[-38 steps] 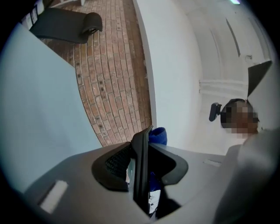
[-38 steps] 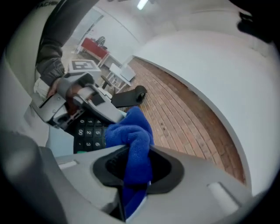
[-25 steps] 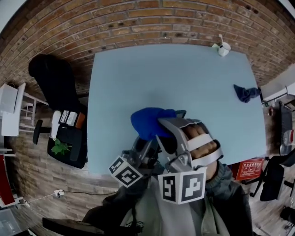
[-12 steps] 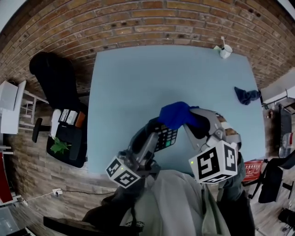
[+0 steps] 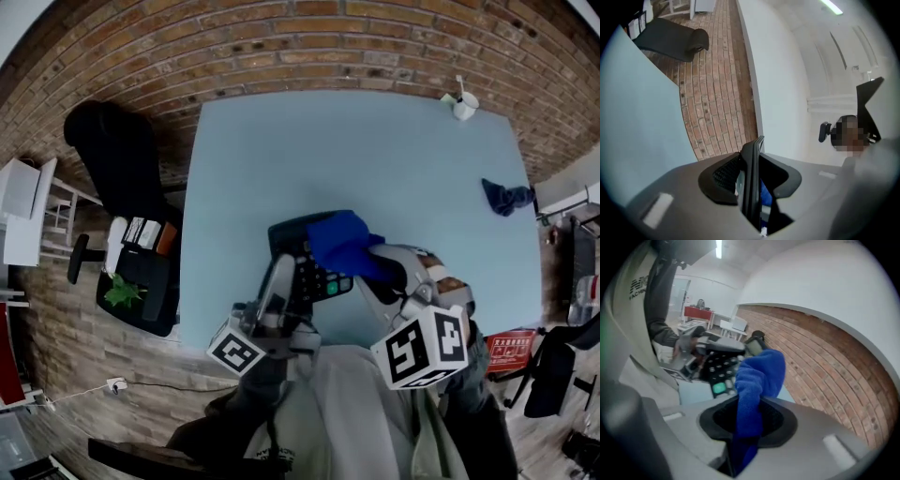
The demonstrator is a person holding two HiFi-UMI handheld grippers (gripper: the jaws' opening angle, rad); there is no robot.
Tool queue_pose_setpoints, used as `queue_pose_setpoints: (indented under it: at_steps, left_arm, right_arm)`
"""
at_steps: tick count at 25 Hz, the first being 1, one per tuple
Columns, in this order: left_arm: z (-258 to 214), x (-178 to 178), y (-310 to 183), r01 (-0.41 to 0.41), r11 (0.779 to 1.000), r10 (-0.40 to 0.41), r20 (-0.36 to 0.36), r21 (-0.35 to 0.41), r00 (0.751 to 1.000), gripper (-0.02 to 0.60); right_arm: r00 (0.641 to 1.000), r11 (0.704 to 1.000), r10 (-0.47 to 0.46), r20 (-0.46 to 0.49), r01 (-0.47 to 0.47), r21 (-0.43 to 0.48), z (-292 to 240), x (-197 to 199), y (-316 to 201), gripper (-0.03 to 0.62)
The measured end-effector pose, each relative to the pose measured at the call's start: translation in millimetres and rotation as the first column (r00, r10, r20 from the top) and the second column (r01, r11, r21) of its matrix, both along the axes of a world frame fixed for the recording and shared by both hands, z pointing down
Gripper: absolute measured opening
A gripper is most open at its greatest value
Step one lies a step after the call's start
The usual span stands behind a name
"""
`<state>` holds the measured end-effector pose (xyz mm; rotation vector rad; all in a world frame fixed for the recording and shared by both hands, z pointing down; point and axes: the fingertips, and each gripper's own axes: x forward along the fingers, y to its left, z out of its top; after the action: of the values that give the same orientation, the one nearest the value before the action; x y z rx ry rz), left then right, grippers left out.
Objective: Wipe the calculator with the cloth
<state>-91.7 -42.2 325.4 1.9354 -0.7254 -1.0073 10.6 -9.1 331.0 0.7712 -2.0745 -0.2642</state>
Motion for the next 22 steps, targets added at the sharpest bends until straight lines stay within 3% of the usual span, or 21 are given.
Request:
queue_pose_setpoints:
  at_steps: [4, 6, 9, 12, 14, 17, 20, 22]
  left_arm:
    - [-10.1, 5.1, -4.8, -0.016, 1.0, 0.016, -0.091, -0.004, 0.996, 0.103]
    - [-10.5, 9.3, -4.0, -0.033, 0.999, 0.032, -0.108, -0.008, 0.994, 0.104]
    - [-7.4, 7.8, -2.9, -0.033, 0.999, 0.03, -0.119, -0.03, 0.992, 0.109]
    - [-6.9, 1.9, -1.7, -0.055, 0.998, 0.046, -0.178, -0.044, 0.983, 0.104]
    - [-8.6, 0.5, -1.5, -0.082, 0.995, 0.066, -0.247, -0.052, 0.967, 0.103]
    - [-8.0, 0.9, -3.7, -0.134, 0.987, 0.093, -0.379, -0.084, 0.921, 0.103]
    - [-8.3, -2.3, -7.4, -0.225, 0.969, 0.134, -0.547, -0.103, 0.826, 0.103]
    - [-13.1, 0.9, -7.6, -0.302, 0.95, 0.192, -0.61, -0.082, 0.768, 0.103]
  right_arm:
    - [0.976, 0.978, -0.204, -0.074, 0.199, -0.069, 16.5, -50.8, 59.2, 0.095]
    - [0.977, 0.976, -0.205, -0.056, 0.2, -0.084, 18.1, -52.0, 60.6, 0.095]
    - [0.998, 0.994, -0.065, 0.013, 0.066, -0.084, 10.6, -17.2, 34.8, 0.095]
    - [0.989, 0.989, 0.144, 0.023, -0.145, 0.027, 2.6, 34.9, -1.8, 0.095]
    - [0.979, 0.975, 0.19, 0.073, -0.197, 0.105, -0.7, 46.8, -13.6, 0.095]
    - [0.98, 0.98, 0.105, 0.17, -0.13, 0.148, 6.4, 27.7, 3.5, 0.095]
    - [0.96, 0.984, -0.043, 0.275, -0.007, 0.178, 19.4, 4.2, 37.4, 0.095]
    - [0.949, 0.963, -0.131, 0.288, 0.053, 0.264, 18.0, -6.2, 50.2, 0.095]
